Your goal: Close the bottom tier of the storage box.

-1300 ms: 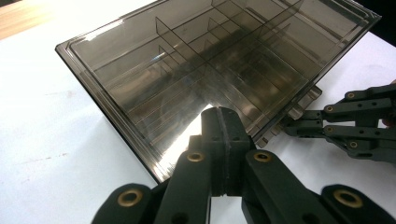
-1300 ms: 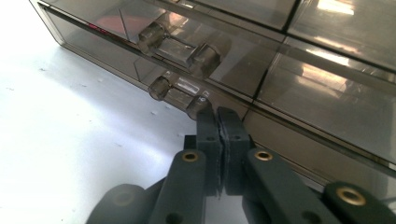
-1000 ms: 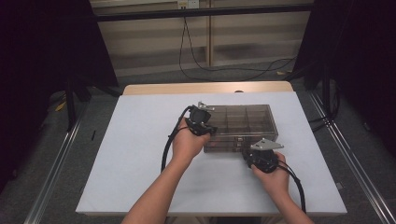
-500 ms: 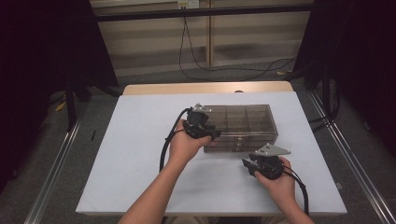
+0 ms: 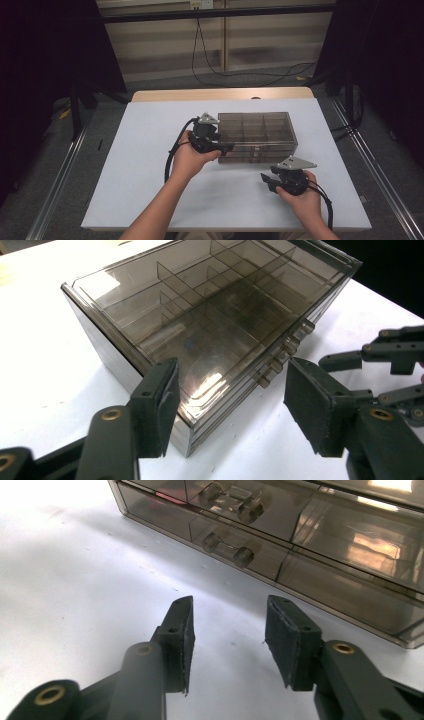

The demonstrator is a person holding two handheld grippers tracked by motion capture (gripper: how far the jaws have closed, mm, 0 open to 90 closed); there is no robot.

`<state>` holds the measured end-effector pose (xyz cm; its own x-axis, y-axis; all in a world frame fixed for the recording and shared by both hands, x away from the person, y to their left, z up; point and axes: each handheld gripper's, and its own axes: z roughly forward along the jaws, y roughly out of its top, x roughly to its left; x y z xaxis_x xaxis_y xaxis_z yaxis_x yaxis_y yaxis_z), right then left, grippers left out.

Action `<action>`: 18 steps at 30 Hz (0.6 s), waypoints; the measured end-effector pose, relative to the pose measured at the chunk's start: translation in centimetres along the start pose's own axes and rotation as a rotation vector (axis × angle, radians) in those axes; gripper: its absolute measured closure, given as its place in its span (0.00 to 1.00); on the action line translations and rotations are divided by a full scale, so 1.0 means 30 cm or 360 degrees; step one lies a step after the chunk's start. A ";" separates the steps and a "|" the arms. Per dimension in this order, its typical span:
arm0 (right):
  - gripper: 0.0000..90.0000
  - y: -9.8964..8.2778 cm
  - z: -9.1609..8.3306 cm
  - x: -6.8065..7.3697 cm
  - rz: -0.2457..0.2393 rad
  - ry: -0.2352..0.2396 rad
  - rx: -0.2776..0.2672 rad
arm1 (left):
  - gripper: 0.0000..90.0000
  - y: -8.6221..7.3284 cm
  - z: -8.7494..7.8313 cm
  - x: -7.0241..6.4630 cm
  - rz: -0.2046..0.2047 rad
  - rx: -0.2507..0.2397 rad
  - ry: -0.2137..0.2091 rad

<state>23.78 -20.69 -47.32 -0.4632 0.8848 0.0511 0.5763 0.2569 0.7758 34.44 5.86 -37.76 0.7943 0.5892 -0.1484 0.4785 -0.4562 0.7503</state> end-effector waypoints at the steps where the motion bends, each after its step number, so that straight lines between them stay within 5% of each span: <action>1: 0.59 -0.001 -0.002 0.000 0.0005 0.0004 0.0003 | 0.41 -0.003 -0.006 0.002 -0.0004 0.0002 -0.0003; 18: 0.43 -0.026 -0.054 -0.039 0.0049 -0.0004 0.0000 | 0.31 -0.073 -0.069 0.035 -0.0013 -0.0038 -0.0033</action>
<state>22.80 -22.55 -46.96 -0.4432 0.8934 0.0735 0.5903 0.2292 0.7739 33.45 8.85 -38.21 0.7981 0.5788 -0.1674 0.4761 -0.4354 0.7641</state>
